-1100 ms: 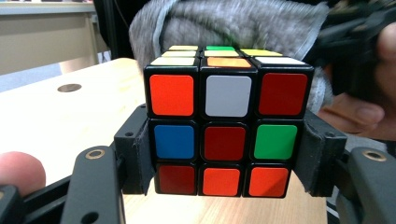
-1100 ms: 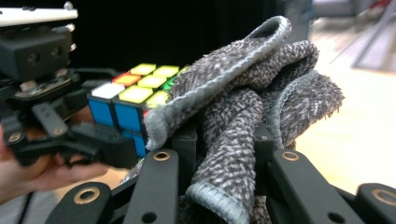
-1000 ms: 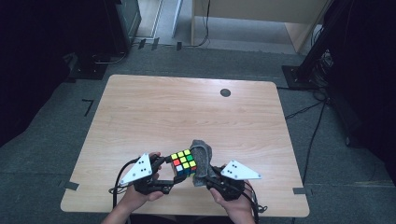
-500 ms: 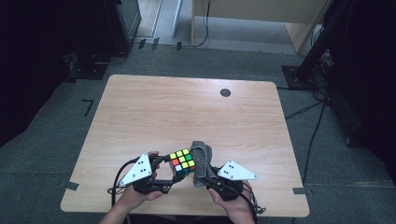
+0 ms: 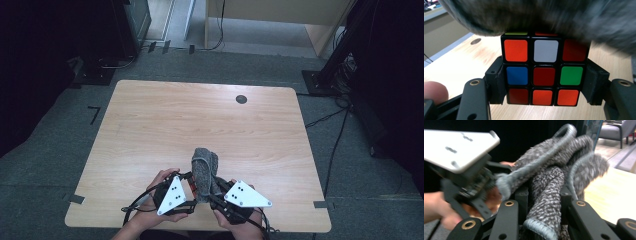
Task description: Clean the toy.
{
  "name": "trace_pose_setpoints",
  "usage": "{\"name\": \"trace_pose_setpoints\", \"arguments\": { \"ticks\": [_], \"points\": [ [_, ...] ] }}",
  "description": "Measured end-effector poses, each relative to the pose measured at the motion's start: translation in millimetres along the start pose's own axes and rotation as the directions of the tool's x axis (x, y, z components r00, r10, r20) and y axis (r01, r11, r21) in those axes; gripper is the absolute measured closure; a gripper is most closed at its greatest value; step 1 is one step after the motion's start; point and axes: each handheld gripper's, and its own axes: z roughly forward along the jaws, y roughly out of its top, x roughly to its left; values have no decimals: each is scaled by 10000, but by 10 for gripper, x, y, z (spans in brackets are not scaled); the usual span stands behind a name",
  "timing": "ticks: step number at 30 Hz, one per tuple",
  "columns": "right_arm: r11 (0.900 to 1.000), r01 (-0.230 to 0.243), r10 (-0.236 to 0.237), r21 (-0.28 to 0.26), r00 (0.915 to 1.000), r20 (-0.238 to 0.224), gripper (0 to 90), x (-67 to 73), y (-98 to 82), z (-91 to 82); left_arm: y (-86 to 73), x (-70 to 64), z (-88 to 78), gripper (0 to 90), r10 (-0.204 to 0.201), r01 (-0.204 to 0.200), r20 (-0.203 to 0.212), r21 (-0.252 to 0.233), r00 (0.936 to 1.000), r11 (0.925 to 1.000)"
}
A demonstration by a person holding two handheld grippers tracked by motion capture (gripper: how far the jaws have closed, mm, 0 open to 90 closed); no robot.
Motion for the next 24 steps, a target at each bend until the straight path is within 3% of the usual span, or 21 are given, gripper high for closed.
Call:
{"name": "trace_pose_setpoints", "arguments": {
  "ticks": [2, 4, 5, 7, 9, 11, 12, 14, 15, 16, 18, 19, 22, 24],
  "points": [
    [9991, -375, 363, 210, 9979, 534, 710, -128, -25, -19, -11, 31, -18, 339, -159, 159, 20, -85, 9999, 9998],
    [9950, -831, 756, 553, 9891, 1264, 711, -261, -52, -45, -18, 60, -24, 339, -243, 243, -11, -68, 9997, 9997],
    [9931, -1072, 993, 480, 9844, 1450, 711, -297, -63, -71, -20, 67, -19, 339, -297, 297, 5, -43, 9996, 9996],
    [9951, -985, 963, 122, 9879, 1213, 710, -279, -49, -104, -28, 61, 10, 339, -305, 305, 11, 95, 9995, 9995],
    [9989, -443, 450, -126, 9972, 595, 709, -148, -1, -95, -36, 39, 45, 339, -260, 259, 23, 327, 9997, 9991],
    [9998, 146, -146, -93, 9999, 24, 705, -10, 28, -44, -27, 12, 52, 339, -177, 174, 82, 324, 9998, 9993],
    [9994, 320, -320, 105, 9995, -1, 703, 37, 24, -10, -16, 5, 38, 339, -114, 112, 76, 233, 9999, 9997],
    [9997, 204, -206, 158, 9997, 116, 694, 27, -26, 30, -6, 4, 23, 339, -64, 66, -62, 268, 10000, 9996],
    [9997, -257, 257, 38, 9997, 63, 695, -17, -54, 25, -12, 7, 18, 339, -51, 55, -112, 281, 9999, 9996],
    [9985, -541, 540, 53, 9984, 173, 695, -63, -79, 22, -21, 13, 12, 339, -72, 76, -122, 290, 9999, 9995],
    [9983, -499, 477, 292, 9962, 731, 695, -136, -120, 16, -31, 30, 6, 338, -135, 139, -144, 286, 9998, 9995],
    [9968, -697, 663, 380, 9943, 833, 695, -183, -135, 10, -29, 38, 2, 338, -172, 176, -159, 235, 9997, 9996],
    [9914, -1185, 1088, 561, 9822, 1530, 696, -310, -142, -23, -19, 64, -16, 339, -372, 372, -62, -17, 9993, 9993],
    [9908, -1326, 1250, 267, 9730, 1941, 696, -333, -105, -82, -13, 87, -14, 339, -523, 522, 123, 61, 9986, 9986]
  ]
}}
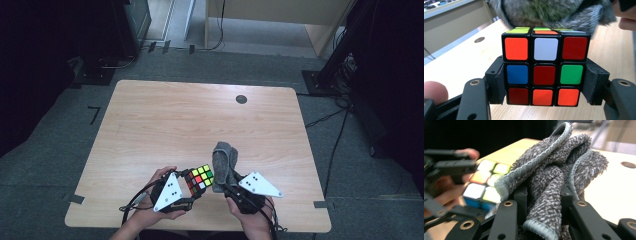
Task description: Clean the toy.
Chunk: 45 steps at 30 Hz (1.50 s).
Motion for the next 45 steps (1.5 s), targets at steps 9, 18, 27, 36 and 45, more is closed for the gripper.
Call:
{"name": "trace_pose_setpoints", "arguments": {
  "ticks": [9, 18, 27, 36, 45],
  "points": [
    [9931, 1070, -1116, -484, 9881, -1055, 687, 388, 28, -8, 37, -56, 10, 339, 98, -98, 44, 26, 9999, 9999],
    [9984, 82, -62, -561, 9993, 360, 687, 41, 47, -91, 13, 40, -18, 338, -316, 320, 250, -129, 9992, 9994],
    [9944, 753, -830, -741, 9907, -1075, 679, 332, 40, -29, 45, -15, -28, 339, -103, 109, 218, -254, 9997, 9996],
    [9985, -477, 475, -267, 9988, -86, 680, -23, 41, -59, -13, 66, -15, 339, -397, 397, 82, -81, 9992, 9992],
    [9977, 11, -109, -681, 9896, -1432, 674, 281, 29, -23, 44, -1, -48, 338, -221, 225, 101, -415, 9997, 9989]
  ]
}}
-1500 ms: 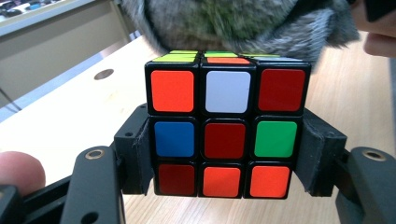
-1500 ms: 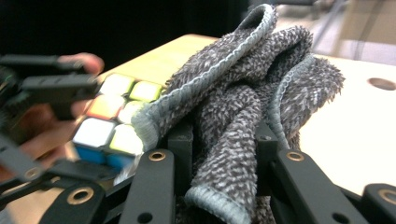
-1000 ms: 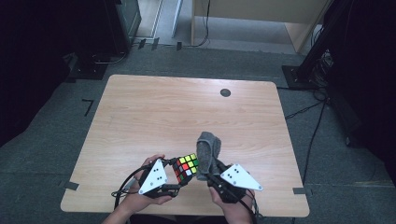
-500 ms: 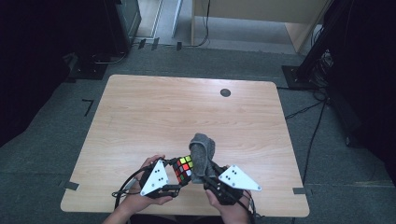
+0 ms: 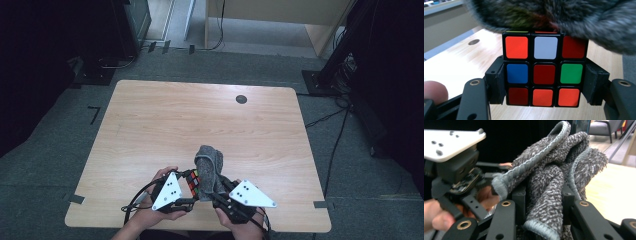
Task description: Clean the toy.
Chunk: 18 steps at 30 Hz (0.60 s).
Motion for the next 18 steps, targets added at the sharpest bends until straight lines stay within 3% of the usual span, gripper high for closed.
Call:
{"name": "trace_pose_setpoints", "arguments": {
  "ticks": [2, 4, 6, 7, 9, 11, 14, 17, 18],
  "points": [
    [9999, -56, 47, 149, 9982, 599, 677, -114, -22, -16, -9, 39, -33, 338, -161, 160, -24, -215, 9999, 9996],
    [9990, -26, -32, 437, 9913, 1317, 680, -234, -39, -37, -16, 81, -52, 338, -357, 355, -37, -409, 9994, 9985],
    [9977, -413, 318, 542, 9856, 1658, 679, -335, -31, -70, -18, 105, -56, 338, -470, 468, -42, -423, 9989, 9980],
    [9972, -628, 557, 402, 9859, 1577, 679, -355, -14, -96, -24, 103, -44, 339, -420, 417, -69, -301, 9991, 9987],
    [9978, -632, 603, 190, 9901, 1266, 676, -308, 42, -124, -41, 81, -6, 339, -290, 290, -123, -29, 9995, 9996],
    [9995, -295, 290, 62, 9976, 628, 673, -183, 95, -118, -43, 42, 30, 338, -198, 198, -28, 97, 9998, 9998],
    [9996, 288, -287, 49, 9995, -94, 669, 27, 127, -73, -21, -23, 47, 339, -17, 16, 149, 21, 9999, 10000],
    [9984, 512, -506, 233, 9985, -228, 664, 71, 74, -12, 6, -36, 21, 338, 69, -69, 63, -16, 10000, 10000],
    [9995, 316, -313, 85, 9991, -296, 664, 31, 47, -10, 11, -23, 10, 338, 28, -28, 56, -1, 10000, 10000]
  ]
}}
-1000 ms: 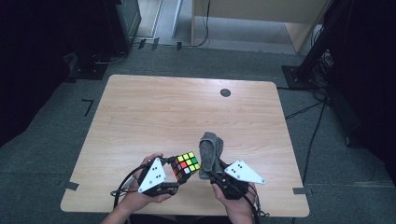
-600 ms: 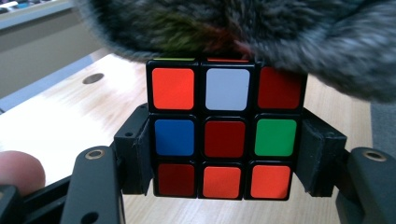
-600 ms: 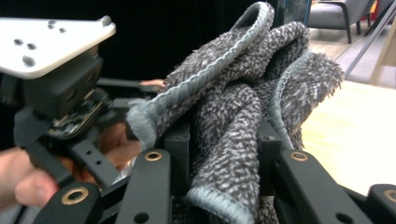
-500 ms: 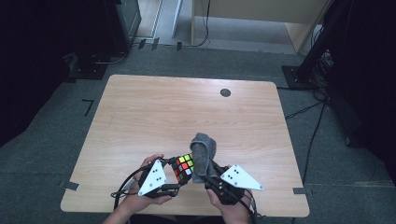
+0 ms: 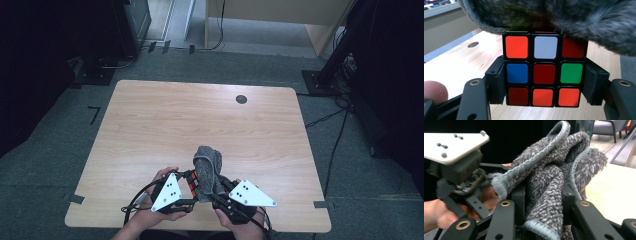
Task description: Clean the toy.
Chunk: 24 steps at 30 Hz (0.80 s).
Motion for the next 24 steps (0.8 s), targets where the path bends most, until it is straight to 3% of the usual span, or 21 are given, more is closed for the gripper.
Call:
{"name": "trace_pose_setpoints", "arguments": {
  "ticks": [1, 3, 7, 10, 13, 16, 18, 19, 21, 24],
  "points": [
    [9996, -286, 286, -1, 9996, 82, 665, -49, -23, -4, 1, 18, -17, 338, -85, 85, -1, -57, 10000, 9999],
    [9996, -249, 238, 128, 9968, 766, 667, -160, -53, -16, -6, 57, -45, 338, -217, 215, -62, -231, 9997, 9995],
    [9946, -804, 684, 651, 9831, 1697, 669, -360, -68, -62, -33, 132, -65, 338, -593, 591, -11, -472, 9982, 9971],
    [9960, -868, 834, 187, 9868, 1386, 667, -313, -2, -109, -54, 126, -24, 338, -464, 462, -133, -146, 9988, 9988],
    [9996, -261, 265, -82, 9981, 554, 664, -114, 68, -90, -60, 70, 25, 338, -335, 335, -11, 36, 9994, 9994],
    [9998, 124, -124, 160, 9999, -16, 662, 46, 60, -24, -30, 15, 19, 338, -176, 178, 150, -133, 9997, 9998],
    [9999, 3, -1, 136, 9999, -111, 659, 18, 11, 3, -20, 26, 4, 338, -187, 188, 62, -58, 9998, 9998],
    [9995, -283, 284, 147, 9995, -98, 661, -37, -7, 3, -25, 41, -8, 338, -274, 274, 43, -95, 9996, 9996],
    [9978, -510, 490, 424, 9977, 472, 663, -179, -40, -1, -38, 79, -28, 338, -424, 424, 4, -169, 9991, 9990],
    [9885, -1305, 1216, 763, 9863, 1114, 664, -405, -96, -33, -58, 143, -51, 339, -752, 758, 141, -434, 9971, 9962]
  ]
}}
